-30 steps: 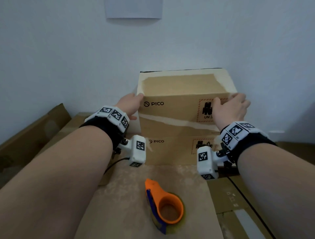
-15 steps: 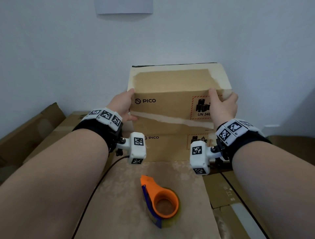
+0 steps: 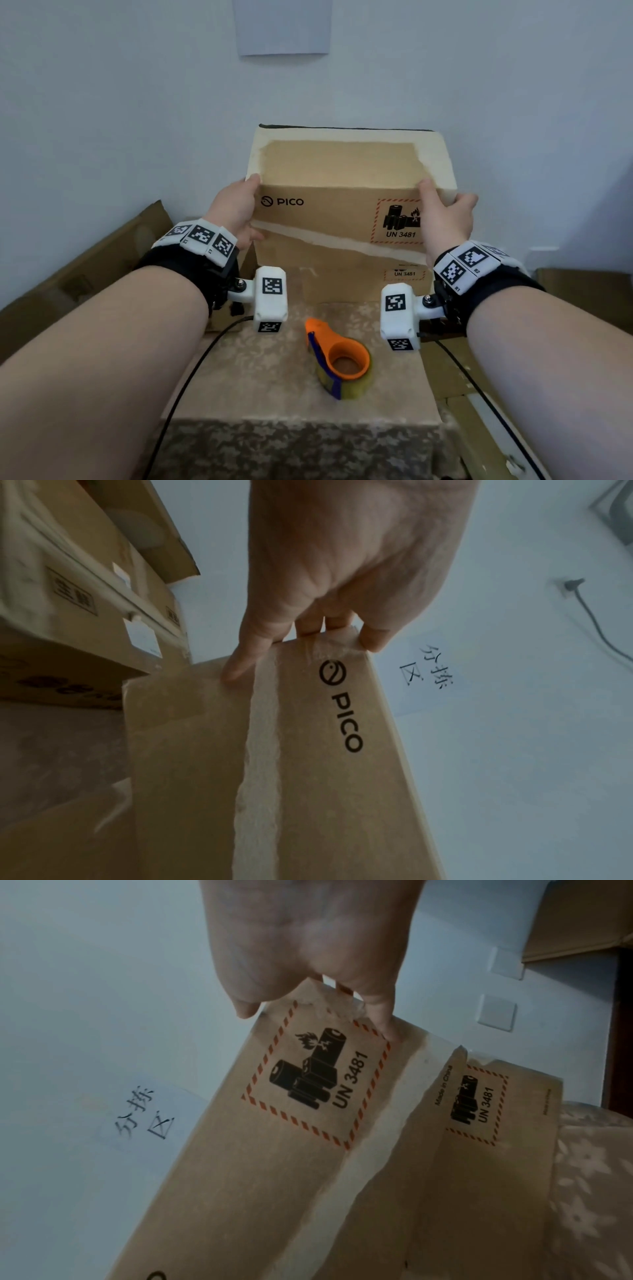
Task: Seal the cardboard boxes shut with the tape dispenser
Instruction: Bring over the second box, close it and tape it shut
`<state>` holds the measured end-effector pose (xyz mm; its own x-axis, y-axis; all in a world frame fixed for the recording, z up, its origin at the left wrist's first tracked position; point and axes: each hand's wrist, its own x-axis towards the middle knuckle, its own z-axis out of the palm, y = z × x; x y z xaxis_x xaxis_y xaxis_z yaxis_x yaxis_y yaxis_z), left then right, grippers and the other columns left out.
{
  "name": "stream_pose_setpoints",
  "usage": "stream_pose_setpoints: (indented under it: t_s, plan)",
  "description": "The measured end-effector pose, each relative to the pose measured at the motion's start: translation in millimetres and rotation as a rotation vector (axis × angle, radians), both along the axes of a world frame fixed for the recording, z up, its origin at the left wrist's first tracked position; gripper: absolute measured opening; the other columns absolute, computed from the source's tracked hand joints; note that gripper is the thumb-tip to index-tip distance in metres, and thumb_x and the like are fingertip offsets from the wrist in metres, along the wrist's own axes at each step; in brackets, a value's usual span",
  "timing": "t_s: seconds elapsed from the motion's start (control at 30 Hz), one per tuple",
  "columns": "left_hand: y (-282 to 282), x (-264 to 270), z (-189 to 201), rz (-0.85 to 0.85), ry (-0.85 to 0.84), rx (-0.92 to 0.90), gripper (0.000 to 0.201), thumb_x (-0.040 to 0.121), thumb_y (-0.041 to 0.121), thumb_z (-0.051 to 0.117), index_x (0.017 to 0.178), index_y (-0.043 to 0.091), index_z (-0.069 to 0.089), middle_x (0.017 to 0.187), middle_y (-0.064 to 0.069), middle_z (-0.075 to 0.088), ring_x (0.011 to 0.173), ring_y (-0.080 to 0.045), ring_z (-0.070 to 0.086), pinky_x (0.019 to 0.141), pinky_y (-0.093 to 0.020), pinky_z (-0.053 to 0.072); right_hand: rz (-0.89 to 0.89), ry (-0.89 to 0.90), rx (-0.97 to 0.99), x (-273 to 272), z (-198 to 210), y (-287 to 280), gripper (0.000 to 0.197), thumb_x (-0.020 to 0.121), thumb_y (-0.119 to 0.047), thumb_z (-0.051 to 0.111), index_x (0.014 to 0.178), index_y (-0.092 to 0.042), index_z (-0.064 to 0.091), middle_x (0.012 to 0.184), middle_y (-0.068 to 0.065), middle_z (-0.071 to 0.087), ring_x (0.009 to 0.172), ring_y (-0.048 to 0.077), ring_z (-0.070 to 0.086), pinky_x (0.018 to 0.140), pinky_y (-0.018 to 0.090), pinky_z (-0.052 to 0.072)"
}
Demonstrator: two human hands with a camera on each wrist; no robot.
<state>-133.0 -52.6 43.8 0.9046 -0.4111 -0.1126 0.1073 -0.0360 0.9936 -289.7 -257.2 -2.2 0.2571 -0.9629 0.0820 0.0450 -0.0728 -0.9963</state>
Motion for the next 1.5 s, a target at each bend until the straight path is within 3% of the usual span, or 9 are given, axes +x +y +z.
stream_pose_setpoints:
  t_s: [0.17, 0.27, 0.4, 0.6, 0.9, 1.13, 1.23, 1.33, 1.5]
  plan:
    - [58, -22, 4, 0.043, 0.006, 0.016, 0.023, 0.097, 0.036, 0.043, 0.098, 0.018, 0.057, 0.099, -0.002, 0.061, 0.103, -0.024, 0.059, 0.093, -0.054, 0.045, 0.09, 0.074, 0.009, -25, 10, 44, 0.047, 0.08, -0.055, 0.058, 0.107, -0.021, 0.039, 0.113, 0.005, 0.054, 0.088, 0.021, 0.059, 0.077, 0.043, 0.054]
    - [96, -32, 4, 0.089, -0.012, 0.057, 0.028, 0.095, 0.042, 0.045, 0.103, 0.018, 0.058, 0.099, 0.001, 0.063, 0.095, -0.019, 0.059, 0.077, -0.04, 0.053, 0.15, 0.12, 0.014, -35, 15, 73, 0.049, 0.08, -0.055, 0.057, 0.111, -0.021, 0.039, 0.102, 0.0, 0.054, 0.086, 0.021, 0.057, 0.083, 0.049, 0.053]
    - [138, -39, 2, 0.179, -0.076, 0.105, 0.036, 0.086, 0.048, 0.052, 0.1, 0.016, 0.06, 0.1, 0.0, 0.064, 0.09, -0.02, 0.061, 0.085, -0.04, 0.048, 0.215, 0.178, 0.001, -45, 17, 106, 0.049, 0.084, -0.054, 0.055, 0.117, -0.021, 0.039, 0.088, -0.006, 0.046, 0.075, 0.016, 0.051, 0.081, 0.049, 0.053]
    - [198, -51, 1, 0.299, -0.198, 0.197, 0.027, 0.087, 0.049, 0.052, 0.074, 0.025, 0.05, 0.1, -0.005, 0.058, 0.094, -0.024, 0.057, 0.097, -0.047, 0.049, 0.32, 0.298, -0.048, -54, 26, 151, 0.041, 0.084, -0.054, 0.052, 0.109, -0.025, 0.036, 0.097, 0.002, 0.046, 0.091, 0.029, 0.051, 0.08, 0.054, 0.055]
    - [266, -48, -32, 0.396, -0.159, 0.277, 0.047, 0.088, 0.038, 0.053, 0.121, 0.006, 0.06, 0.109, -0.014, 0.062, 0.092, -0.021, 0.051, 0.1, -0.047, 0.046, 0.587, 0.451, -0.05, -52, 2, 202, 0.05, 0.09, -0.051, 0.051, 0.131, -0.024, 0.042, 0.12, 0.008, 0.051, 0.09, 0.031, 0.057, 0.052, 0.036, 0.055]
    - [274, -46, -80, 0.349, -0.057, 0.437, 0.043, 0.095, 0.023, 0.049, 0.13, -0.003, 0.052, 0.134, -0.021, 0.053, 0.123, -0.037, 0.051, 0.102, -0.045, 0.044, 0.667, 0.485, 0.032, -41, -35, 212, 0.05, 0.089, -0.046, 0.054, 0.13, -0.02, 0.041, 0.123, 0.008, 0.049, 0.109, 0.035, 0.055, 0.075, 0.05, 0.058]
    - [264, -45, -89, 0.373, -0.042, 0.455, 0.046, 0.087, 0.032, 0.056, 0.12, 0.0, 0.058, 0.124, -0.021, 0.06, 0.113, -0.038, 0.058, 0.098, -0.046, 0.047, 0.647, 0.484, 0.008, -36, -46, 207, 0.035, 0.092, -0.033, 0.056, 0.12, -0.016, 0.044, 0.105, 0.003, 0.05, 0.105, 0.029, 0.054, 0.082, 0.049, 0.056]
    - [255, -44, -92, 0.436, 0.003, 0.453, 0.043, 0.078, 0.039, 0.064, 0.1, 0.002, 0.058, 0.106, -0.014, 0.065, 0.098, -0.032, 0.063, 0.093, -0.044, 0.051, 0.64, 0.528, 0.006, -34, -55, 199, 0.027, 0.089, -0.012, 0.056, 0.114, -0.015, 0.046, 0.116, 0.008, 0.049, 0.104, 0.03, 0.055, 0.078, 0.048, 0.058]
    - [247, -41, -116, 0.432, 0.073, 0.486, 0.046, 0.079, 0.034, 0.072, 0.112, 0.004, 0.061, 0.115, -0.017, 0.063, 0.105, -0.034, 0.061, 0.094, -0.047, 0.05, 0.689, 0.765, -0.101, -38, -74, 188, 0.032, 0.082, 0.0, 0.058, 0.114, -0.001, 0.052, 0.109, 0.014, 0.055, 0.106, 0.033, 0.058, 0.088, 0.048, 0.055]
